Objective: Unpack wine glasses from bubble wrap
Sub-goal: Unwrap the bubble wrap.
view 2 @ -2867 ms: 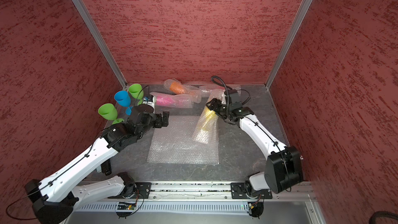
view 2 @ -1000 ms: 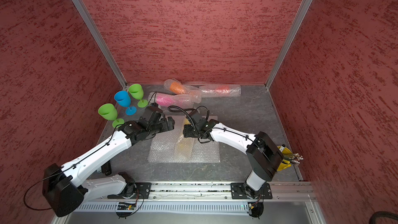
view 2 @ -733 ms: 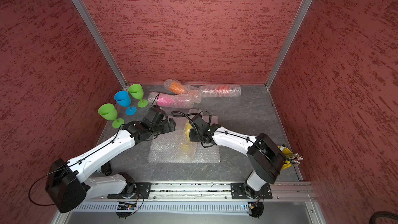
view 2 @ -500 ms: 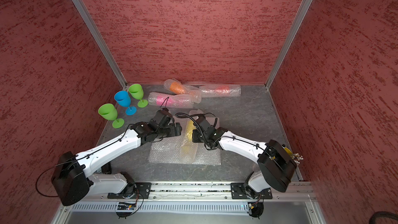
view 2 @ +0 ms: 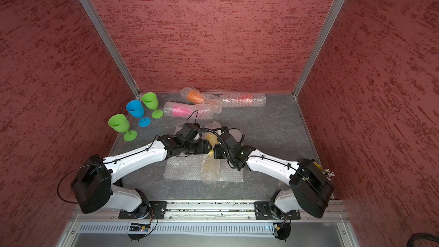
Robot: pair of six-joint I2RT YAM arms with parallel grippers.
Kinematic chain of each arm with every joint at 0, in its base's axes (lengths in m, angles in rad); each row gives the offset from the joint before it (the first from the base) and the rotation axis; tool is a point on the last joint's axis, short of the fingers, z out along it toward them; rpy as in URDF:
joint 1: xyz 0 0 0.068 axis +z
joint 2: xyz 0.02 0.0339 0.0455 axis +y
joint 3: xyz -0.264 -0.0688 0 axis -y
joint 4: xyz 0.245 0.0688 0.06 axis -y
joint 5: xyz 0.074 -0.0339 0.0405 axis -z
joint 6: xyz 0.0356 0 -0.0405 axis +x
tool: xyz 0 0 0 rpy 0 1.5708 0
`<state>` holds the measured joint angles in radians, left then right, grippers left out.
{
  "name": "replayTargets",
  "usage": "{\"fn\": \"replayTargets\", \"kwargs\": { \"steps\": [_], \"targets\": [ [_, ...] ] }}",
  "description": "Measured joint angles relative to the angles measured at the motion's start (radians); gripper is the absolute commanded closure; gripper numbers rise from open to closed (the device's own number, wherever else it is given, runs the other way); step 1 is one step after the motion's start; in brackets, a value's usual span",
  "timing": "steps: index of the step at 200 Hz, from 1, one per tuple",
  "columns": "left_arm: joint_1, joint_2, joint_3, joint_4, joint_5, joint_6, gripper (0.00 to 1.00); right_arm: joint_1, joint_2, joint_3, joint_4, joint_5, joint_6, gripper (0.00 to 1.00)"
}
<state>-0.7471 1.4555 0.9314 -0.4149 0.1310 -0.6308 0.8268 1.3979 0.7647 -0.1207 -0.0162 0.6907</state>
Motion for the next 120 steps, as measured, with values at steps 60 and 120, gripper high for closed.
{"fn": "replayTargets", "kwargs": {
  "steps": [60,120],
  "targets": [
    [0.007,0.059,-0.047,0.075,0.072,-0.036,0.55,-0.023,0.0,-0.033,0.065,-0.018,0.004,0.82],
    [0.036,0.055,-0.058,0.127,0.102,-0.05,0.94,-0.025,-0.026,-0.032,0.055,0.026,-0.04,0.47]
  ]
}}
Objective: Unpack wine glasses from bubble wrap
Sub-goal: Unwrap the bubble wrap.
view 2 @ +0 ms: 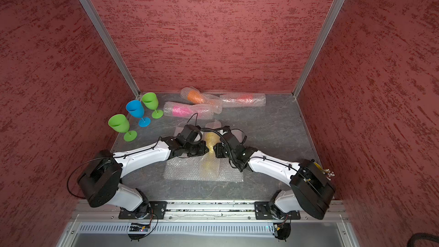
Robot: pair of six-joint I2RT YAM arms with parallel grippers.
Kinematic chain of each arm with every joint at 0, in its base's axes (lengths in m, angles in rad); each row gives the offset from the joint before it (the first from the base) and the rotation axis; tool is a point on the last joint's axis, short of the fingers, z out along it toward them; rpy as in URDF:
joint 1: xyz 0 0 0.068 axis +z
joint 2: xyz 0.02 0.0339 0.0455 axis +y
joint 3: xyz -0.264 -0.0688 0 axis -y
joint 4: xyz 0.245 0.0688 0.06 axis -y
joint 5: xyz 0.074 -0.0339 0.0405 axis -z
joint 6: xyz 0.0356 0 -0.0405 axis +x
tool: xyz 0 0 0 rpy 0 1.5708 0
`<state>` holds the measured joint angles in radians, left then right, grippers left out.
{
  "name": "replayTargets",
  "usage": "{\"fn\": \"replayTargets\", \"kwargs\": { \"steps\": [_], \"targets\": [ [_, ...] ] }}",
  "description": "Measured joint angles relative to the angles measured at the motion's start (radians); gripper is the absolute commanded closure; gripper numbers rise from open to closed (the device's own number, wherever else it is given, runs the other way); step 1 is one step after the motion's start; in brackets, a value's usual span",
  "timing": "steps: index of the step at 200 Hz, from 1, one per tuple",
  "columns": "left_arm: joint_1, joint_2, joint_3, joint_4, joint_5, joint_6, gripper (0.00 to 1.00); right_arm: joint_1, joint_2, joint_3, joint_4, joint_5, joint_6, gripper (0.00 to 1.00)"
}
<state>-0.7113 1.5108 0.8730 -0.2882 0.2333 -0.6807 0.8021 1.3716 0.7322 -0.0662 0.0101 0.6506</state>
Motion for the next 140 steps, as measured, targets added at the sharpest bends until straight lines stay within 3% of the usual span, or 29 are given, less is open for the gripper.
{"fn": "replayTargets", "kwargs": {
  "steps": [20,44,99,140],
  "targets": [
    [0.003,-0.001,0.0,0.002,0.003,-0.003,0.94,-0.001,-0.012,0.006,-0.025,0.031,-0.022,0.35],
    [0.002,-0.014,0.0,0.001,0.002,-0.002,0.94,-0.002,-0.012,0.022,-0.054,0.036,-0.058,0.31],
    [-0.025,-0.032,0.032,-0.027,-0.022,0.024,0.95,-0.002,0.008,0.102,-0.08,-0.008,-0.11,0.31],
    [-0.031,-0.043,0.036,-0.038,-0.03,0.035,0.97,-0.002,0.055,0.11,-0.082,-0.019,-0.124,0.43]
  ]
}}
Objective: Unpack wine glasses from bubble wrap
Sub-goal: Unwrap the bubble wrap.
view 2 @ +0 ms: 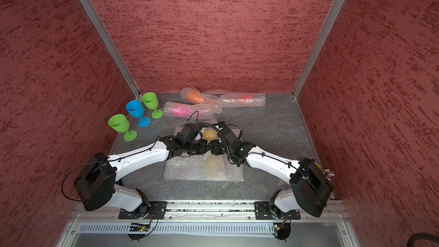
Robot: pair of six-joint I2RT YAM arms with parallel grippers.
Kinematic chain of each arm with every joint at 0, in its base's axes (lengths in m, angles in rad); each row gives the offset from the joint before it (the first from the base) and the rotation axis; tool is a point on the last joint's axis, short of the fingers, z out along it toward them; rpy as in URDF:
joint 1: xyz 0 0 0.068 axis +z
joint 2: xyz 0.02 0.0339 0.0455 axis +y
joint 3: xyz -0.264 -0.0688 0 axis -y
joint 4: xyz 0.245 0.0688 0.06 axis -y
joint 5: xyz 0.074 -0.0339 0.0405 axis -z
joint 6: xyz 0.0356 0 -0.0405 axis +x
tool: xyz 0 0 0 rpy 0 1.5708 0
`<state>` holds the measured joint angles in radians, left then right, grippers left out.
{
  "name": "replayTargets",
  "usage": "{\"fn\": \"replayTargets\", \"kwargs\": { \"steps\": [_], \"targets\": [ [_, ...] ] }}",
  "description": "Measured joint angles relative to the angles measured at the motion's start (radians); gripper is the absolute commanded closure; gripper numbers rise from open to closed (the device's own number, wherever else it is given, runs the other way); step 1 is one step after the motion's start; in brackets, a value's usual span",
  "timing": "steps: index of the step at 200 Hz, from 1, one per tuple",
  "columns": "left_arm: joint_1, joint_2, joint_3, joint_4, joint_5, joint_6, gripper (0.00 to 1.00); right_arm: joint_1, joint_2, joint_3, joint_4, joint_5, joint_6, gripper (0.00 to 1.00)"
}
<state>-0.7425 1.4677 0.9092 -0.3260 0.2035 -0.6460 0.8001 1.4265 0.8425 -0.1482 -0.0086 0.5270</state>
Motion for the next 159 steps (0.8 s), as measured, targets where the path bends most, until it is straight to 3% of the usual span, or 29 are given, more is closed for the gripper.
{"fn": "replayTargets", "kwargs": {
  "steps": [79,120,159],
  "targets": [
    [0.0,-0.017,0.036,-0.051,-0.01,0.04,1.0,0.002,0.01,0.002,-0.014,0.069,-0.02,0.9],
    [0.0,-0.018,0.097,-0.117,-0.046,0.093,1.0,-0.002,-0.029,0.002,-0.016,0.122,-0.019,1.0],
    [0.0,-0.024,0.119,-0.145,-0.059,0.128,1.0,-0.035,-0.087,-0.04,0.001,0.124,-0.005,1.0]
  ]
}}
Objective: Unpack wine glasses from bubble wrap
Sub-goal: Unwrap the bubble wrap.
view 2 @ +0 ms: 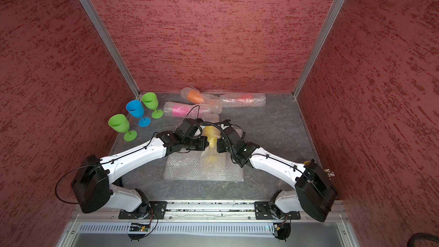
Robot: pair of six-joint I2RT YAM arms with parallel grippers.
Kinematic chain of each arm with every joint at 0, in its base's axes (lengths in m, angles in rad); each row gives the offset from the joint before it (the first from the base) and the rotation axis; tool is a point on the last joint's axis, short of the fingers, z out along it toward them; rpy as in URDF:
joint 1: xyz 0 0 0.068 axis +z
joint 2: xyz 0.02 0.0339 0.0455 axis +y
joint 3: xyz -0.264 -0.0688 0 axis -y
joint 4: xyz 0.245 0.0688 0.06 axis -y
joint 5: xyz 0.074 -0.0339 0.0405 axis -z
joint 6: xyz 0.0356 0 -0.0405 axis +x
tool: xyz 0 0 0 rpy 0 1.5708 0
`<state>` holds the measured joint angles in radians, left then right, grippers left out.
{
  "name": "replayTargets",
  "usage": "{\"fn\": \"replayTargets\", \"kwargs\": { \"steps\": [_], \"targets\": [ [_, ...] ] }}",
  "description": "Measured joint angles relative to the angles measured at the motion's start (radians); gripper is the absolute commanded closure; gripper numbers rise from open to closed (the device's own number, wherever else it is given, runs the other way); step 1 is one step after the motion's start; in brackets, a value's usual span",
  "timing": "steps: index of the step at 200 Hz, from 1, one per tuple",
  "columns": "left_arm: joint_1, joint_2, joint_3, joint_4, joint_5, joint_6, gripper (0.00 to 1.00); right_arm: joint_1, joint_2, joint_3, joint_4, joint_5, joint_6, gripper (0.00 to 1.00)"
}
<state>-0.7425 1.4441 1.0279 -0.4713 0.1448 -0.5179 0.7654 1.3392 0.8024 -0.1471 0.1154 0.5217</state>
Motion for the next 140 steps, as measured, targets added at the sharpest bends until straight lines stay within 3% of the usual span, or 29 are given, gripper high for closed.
{"fn": "replayTargets", "kwargs": {
  "steps": [140],
  "targets": [
    [-0.001,-0.029,-0.045,0.018,-0.011,0.018,1.0,-0.076,-0.132,-0.232,0.182,-0.082,0.103,1.0]
  ]
}}
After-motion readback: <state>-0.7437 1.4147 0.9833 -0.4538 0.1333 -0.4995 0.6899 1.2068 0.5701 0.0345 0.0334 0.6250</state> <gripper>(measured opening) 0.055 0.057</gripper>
